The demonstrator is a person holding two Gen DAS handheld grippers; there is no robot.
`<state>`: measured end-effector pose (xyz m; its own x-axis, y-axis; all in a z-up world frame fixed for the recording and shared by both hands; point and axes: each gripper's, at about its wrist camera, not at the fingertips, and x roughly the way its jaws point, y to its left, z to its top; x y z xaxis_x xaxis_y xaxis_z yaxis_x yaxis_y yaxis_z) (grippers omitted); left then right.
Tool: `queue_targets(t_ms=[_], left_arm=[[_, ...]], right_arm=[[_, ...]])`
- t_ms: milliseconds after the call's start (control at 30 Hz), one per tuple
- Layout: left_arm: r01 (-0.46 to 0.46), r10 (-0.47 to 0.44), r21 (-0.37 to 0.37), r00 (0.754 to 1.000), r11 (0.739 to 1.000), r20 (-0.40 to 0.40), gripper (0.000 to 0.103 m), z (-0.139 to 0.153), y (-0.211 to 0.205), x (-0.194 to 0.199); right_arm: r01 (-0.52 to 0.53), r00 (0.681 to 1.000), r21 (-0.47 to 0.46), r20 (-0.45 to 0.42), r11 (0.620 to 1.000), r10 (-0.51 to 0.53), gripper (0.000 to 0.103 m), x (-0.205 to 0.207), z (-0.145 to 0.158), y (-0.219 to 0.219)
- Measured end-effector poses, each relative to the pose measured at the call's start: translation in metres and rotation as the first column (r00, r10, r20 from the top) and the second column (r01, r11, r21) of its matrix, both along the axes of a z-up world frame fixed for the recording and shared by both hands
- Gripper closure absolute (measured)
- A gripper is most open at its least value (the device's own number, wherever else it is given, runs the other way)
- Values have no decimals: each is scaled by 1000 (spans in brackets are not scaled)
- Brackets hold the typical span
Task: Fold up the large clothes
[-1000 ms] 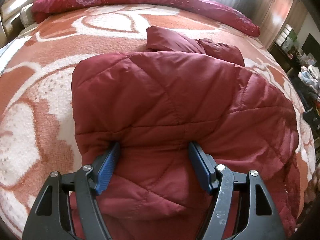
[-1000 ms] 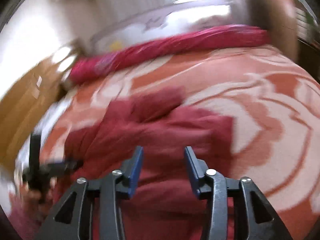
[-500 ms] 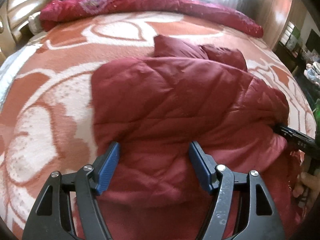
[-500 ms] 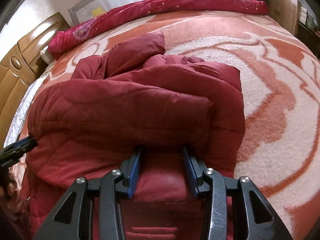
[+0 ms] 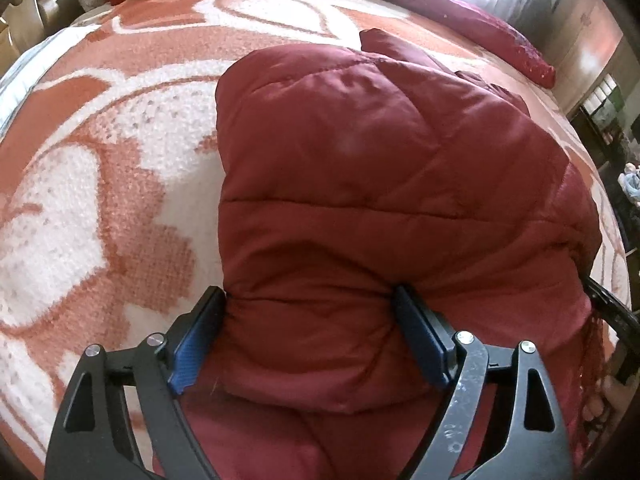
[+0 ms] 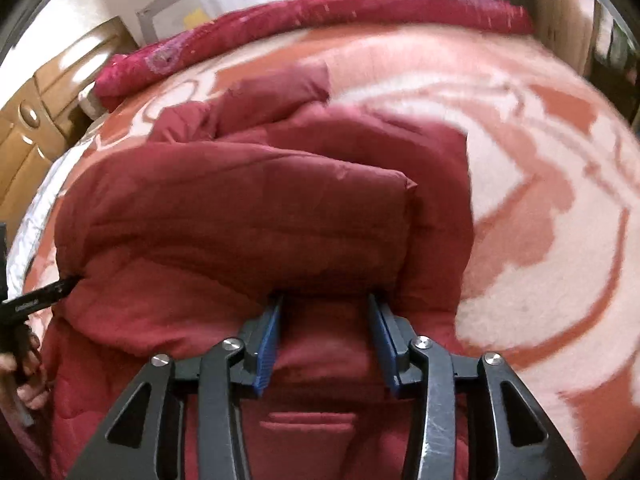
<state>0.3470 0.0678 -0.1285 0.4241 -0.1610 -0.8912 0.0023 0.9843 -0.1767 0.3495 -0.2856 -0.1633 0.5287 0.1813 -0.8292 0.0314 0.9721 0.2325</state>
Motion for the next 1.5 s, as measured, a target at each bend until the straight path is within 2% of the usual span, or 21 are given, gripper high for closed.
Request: queue_targets(t_ms=[100, 200, 300, 433, 533, 633, 700, 767, 967, 1167, 1300, 1500], left_arm=[[-6, 6, -5, 1000, 1000, -5, 9, -4, 1, -2], [-16, 16, -14, 1000, 1000, -8, 9, -4, 2, -2], [-18, 18, 12, 1000, 1000, 13, 11, 6, 1, -12], [-2, 0, 33, 998, 999, 55, 12, 28, 6, -34], [19, -20, 7, 996, 1000, 85, 12, 44, 12, -54], [31, -32, 13, 994, 999, 100, 12, 53, 14, -72], [38, -39, 8, 994, 999, 106, 12, 58, 17, -84], [39, -38, -6, 993, 999, 114, 12, 61, 20, -98], [39, -36, -34, 994, 999, 101, 12, 61, 29, -141], [43, -38, -55, 996, 998, 84, 12, 57, 39, -177], [43, -39, -56, 997, 998, 73, 12, 55, 46, -198], [15, -10, -97, 998, 995, 54, 11, 49, 65, -223]], right_arm=[[8, 1000, 10, -9, 1000, -8, 61, 5, -3, -3], [7, 1000, 6, -12, 1000, -7, 61, 5, -3, -2], [21, 1000, 35, -13, 999, -21, 61, 3, 2, -7], [19, 999, 61, 25, 998, -20, 58, -16, 23, -10], [-5, 999, 89, 53, 996, 0, 58, -36, 38, -10], [-37, 998, 119, 53, 992, 31, 57, -60, 48, -9], [-55, 998, 138, 45, 989, 49, 45, -74, 51, -9], [-78, 996, 156, 43, 985, 72, 39, -90, 54, -7], [-108, 994, 159, 51, 981, 101, 33, -141, 63, -7], [-83, 996, 167, 52, 983, 75, 32, -185, 62, -20], [-53, 998, 187, 53, 981, 44, 27, -208, 60, -32], [6, 999, 201, 30, 980, -12, 21, -238, 54, -56]])
